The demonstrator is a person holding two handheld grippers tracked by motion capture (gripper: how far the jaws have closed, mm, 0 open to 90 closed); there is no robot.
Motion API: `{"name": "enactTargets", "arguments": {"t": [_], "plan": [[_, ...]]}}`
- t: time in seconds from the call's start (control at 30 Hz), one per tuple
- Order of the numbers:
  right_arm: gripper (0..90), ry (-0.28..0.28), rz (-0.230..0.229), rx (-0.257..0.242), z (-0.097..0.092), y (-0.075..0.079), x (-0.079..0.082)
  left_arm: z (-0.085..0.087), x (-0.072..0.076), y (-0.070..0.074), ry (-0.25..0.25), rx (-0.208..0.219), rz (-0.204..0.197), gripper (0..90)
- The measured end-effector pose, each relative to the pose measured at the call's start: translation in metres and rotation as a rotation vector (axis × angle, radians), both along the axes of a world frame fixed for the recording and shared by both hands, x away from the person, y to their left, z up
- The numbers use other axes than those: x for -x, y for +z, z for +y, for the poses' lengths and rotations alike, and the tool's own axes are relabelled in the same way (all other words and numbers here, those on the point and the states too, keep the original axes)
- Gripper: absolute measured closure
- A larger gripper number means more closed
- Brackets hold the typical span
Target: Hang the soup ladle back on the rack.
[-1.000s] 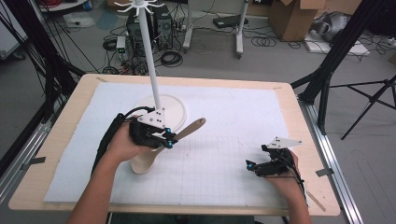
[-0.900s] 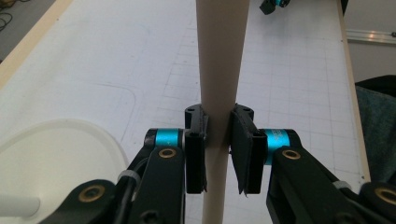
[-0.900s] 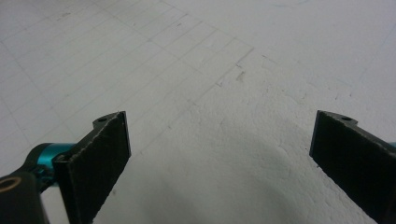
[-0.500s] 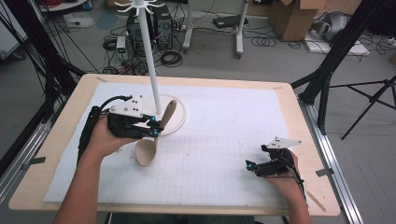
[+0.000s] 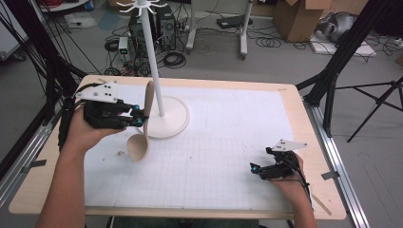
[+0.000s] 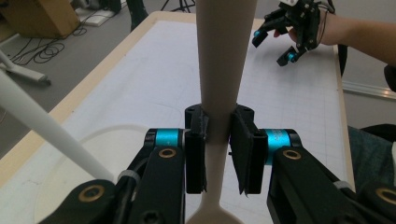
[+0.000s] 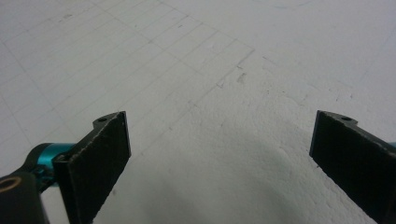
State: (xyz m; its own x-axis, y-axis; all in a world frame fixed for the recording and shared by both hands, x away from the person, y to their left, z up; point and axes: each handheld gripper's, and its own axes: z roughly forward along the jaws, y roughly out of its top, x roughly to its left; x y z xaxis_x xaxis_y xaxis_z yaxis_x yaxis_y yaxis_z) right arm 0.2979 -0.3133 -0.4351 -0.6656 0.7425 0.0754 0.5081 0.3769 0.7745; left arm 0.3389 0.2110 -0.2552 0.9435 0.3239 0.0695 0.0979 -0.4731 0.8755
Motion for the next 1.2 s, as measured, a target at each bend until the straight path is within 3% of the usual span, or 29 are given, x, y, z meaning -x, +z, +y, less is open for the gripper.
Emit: {"name": "enactTargets", "arguments": {"t": [0.27,0.43,0.67,0.97,1.2], "plan": [[4.3,0.005,-0.006,-0.002,0.002,0.001,0.000,0.026,-0.013,0.013,0.036,0.046,0.023,75.8],[4.3,0.007,-0.007,-0.005,0.002,0.002,0.000,0.035,-0.023,0.021,0.033,0.074,0.048,75.8],[4.4,0.007,-0.011,-0.006,0.001,0.003,0.000,0.042,-0.039,0.042,0.033,0.054,0.046,75.8],[4.4,0.006,-0.011,-0.008,0.001,0.004,0.001,0.057,-0.057,0.069,0.036,0.081,0.047,75.8],[4.4,0.010,-0.012,-0.004,0.003,0.004,0.001,0.063,-0.069,0.083,0.082,0.081,0.055,75.7]]}}
